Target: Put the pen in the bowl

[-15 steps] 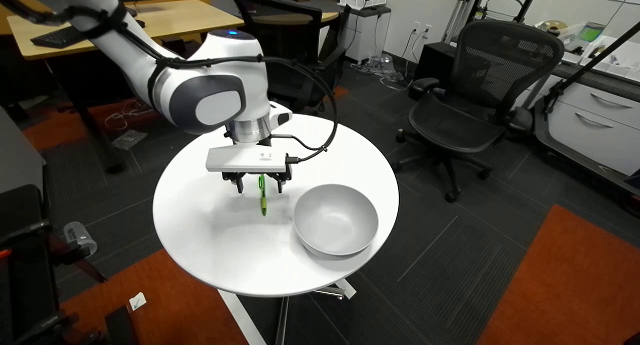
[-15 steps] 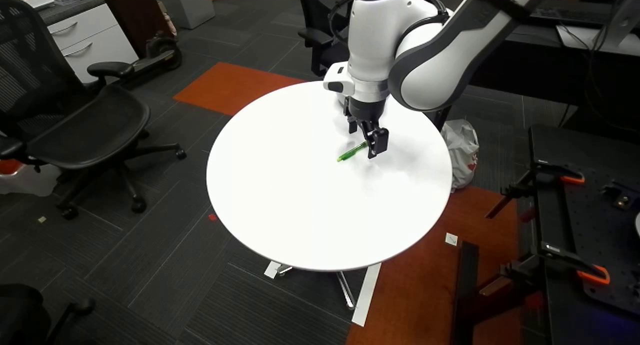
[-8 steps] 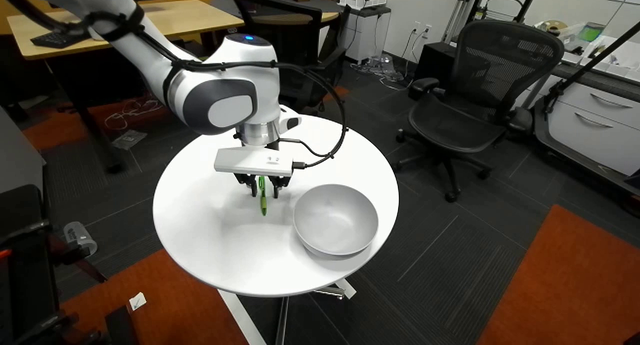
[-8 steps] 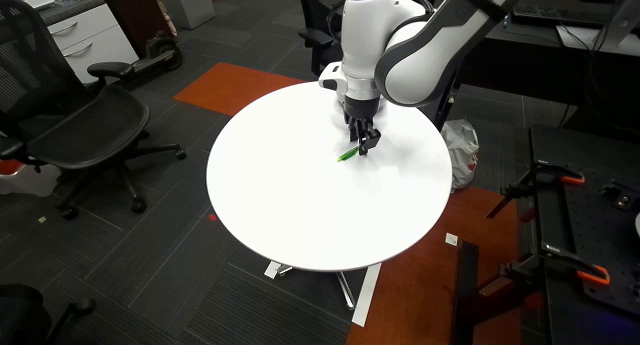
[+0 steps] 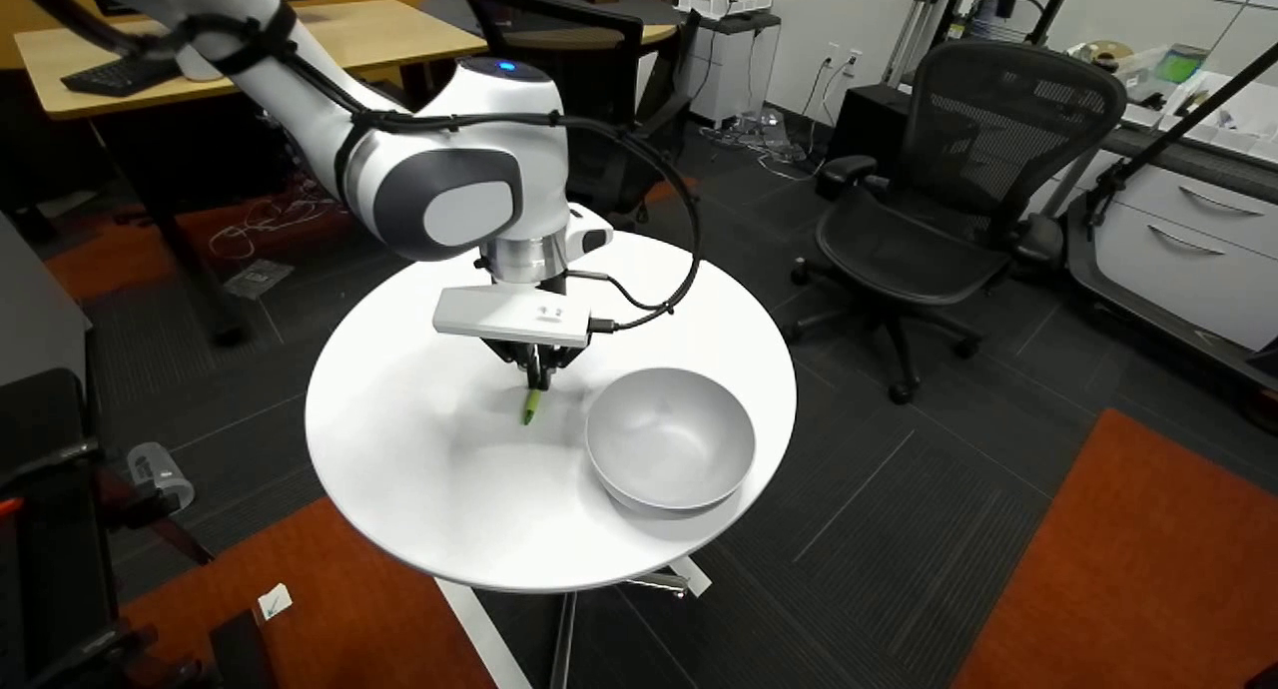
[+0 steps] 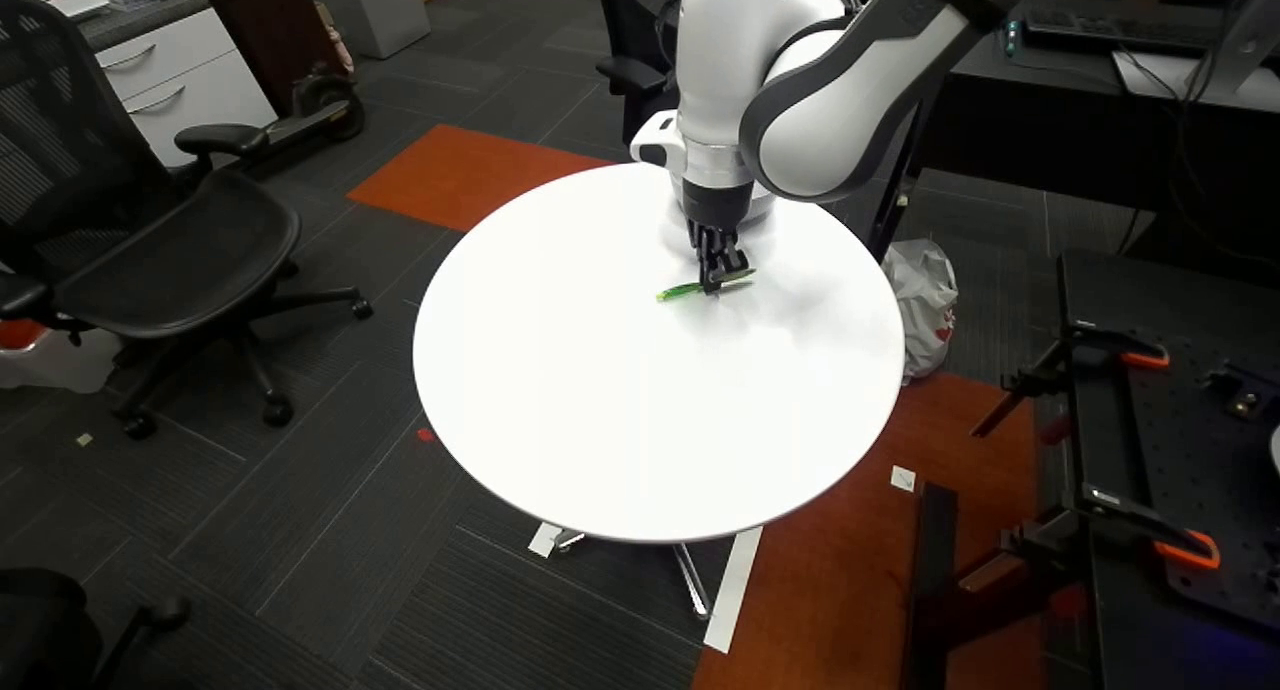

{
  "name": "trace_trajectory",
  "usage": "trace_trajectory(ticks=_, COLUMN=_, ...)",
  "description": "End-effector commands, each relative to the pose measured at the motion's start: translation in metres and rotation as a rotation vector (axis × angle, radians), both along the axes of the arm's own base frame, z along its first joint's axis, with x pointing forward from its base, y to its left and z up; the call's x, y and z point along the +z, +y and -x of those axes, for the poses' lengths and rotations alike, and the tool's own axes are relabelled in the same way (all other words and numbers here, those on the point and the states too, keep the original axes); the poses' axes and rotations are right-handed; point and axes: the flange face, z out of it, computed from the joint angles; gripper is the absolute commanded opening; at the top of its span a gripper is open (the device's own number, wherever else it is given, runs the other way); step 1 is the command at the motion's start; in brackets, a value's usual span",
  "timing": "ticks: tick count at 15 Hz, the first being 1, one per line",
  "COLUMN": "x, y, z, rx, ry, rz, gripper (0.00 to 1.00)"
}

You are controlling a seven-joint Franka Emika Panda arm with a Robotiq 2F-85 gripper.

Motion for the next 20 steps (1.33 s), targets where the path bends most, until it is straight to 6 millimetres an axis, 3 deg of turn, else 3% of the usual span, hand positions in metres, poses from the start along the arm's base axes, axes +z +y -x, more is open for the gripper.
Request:
trace_trajectory(ticks=1, x=0.050, y=0.004, z=-0.001, rx=-0.098, ry=-0.055, rz=0.041, gripper=0.03)
trace_trajectory(ticks=4, x=0.098, y=-0.003, z=-0.006, rx=-0.201, ry=-0.127, rz=0.063, gripper=0.03)
trace_trajectory(ticks=7, x=0.143, y=-0.023, z=-0.009, rx=-0.341, ry=-0.218, rz=0.131, gripper=0.03)
trace_trajectory(ticks=10, x=0.167, y=-0.049, z=-0.010, rx=-0.482, ry=-0.274, rz=0.225, gripper=0.03)
trace_trajectory(ticks=13, x=0.170, y=-0.068, z=-0.011, rx=-0.608, ry=-0.292, rz=0.314, gripper=0.03)
trace_trajectory(ticks=20, x=0.127, y=-0.077, z=-0.009, rx=-0.764, ry=-0.265, rz=0.332, gripper=0.03)
